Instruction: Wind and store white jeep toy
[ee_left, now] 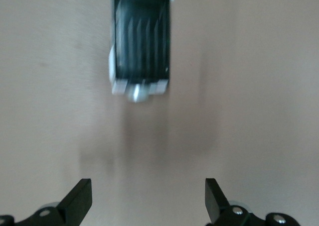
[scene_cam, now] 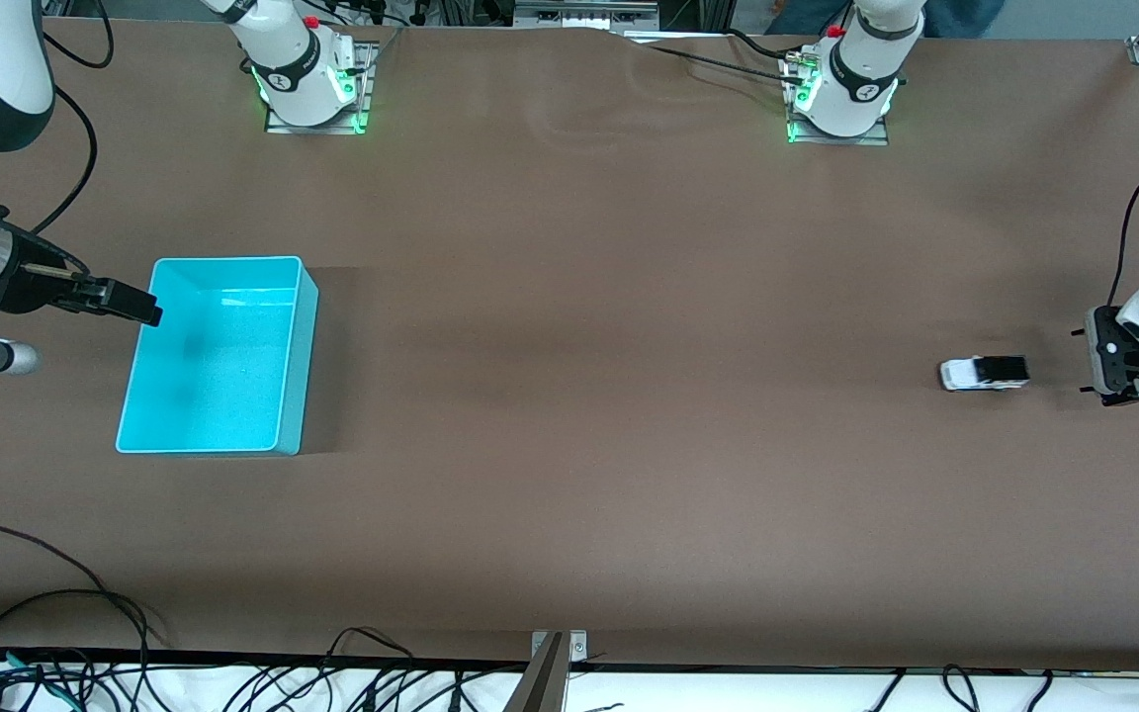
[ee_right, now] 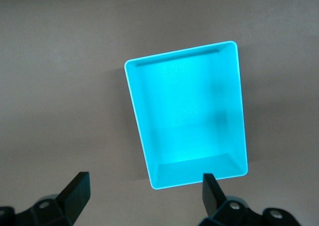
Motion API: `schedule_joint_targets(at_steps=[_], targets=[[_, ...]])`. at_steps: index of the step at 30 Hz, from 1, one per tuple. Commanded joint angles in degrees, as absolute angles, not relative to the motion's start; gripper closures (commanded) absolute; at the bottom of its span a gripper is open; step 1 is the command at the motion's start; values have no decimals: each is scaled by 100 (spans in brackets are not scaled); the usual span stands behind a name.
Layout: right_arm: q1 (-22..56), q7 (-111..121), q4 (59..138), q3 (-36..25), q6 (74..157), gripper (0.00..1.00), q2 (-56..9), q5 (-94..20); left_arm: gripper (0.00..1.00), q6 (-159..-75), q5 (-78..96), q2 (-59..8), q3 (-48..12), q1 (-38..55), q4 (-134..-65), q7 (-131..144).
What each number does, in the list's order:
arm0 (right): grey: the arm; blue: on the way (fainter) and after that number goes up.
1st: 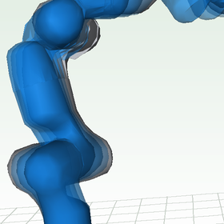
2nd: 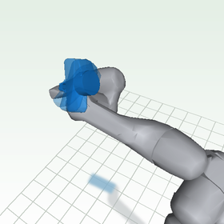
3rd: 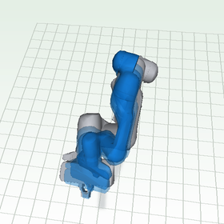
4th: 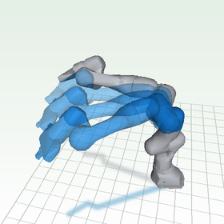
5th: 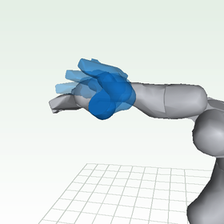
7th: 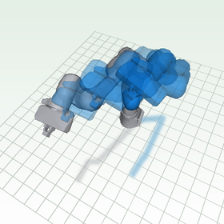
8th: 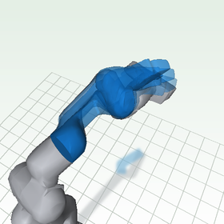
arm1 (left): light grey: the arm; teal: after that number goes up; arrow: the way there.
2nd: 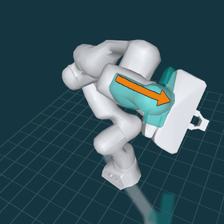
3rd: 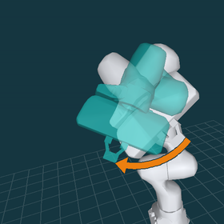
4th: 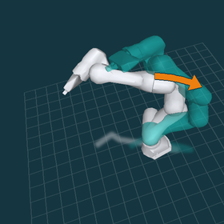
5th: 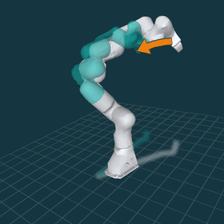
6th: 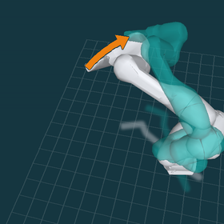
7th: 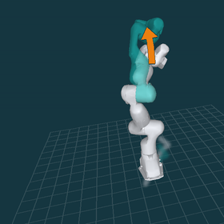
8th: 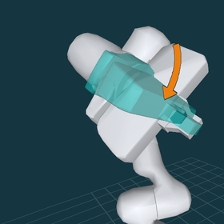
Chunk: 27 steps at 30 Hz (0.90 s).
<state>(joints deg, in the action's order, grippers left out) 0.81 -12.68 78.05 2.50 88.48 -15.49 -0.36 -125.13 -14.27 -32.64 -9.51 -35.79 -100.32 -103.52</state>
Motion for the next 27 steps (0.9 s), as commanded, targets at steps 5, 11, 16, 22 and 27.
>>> schedule_joint_targets(at_steps=[5, 11, 16, 22, 27], targets=[[62, -1248, 7857, 264, 8877, 0, -1485, -132, 0, -11462, -1310, -3006, -1239, -3156, -9467, -9168], [70, -1248, 7857, 272, 8877, 0, -1485, -132, 0, -10479, -1310, -2988, -1274, -2717, -8799, -8325], [62, -1248, 7849, 264, 8886, 0, -1485, -132, 0, -9634, -1301, -2988, -1327, -2383, -8315, -7403], [53, -1248, 7857, 264, 8886, 0, -1485, -132, 0, -8940, -1204, -2971, -1537, -2083, -8034, -6286], [62, -1248, 7857, 264, 8886, 0, -1485, -132, 0, -8403, -1178, -2971, -1924, -2065, -7770, -5591]])
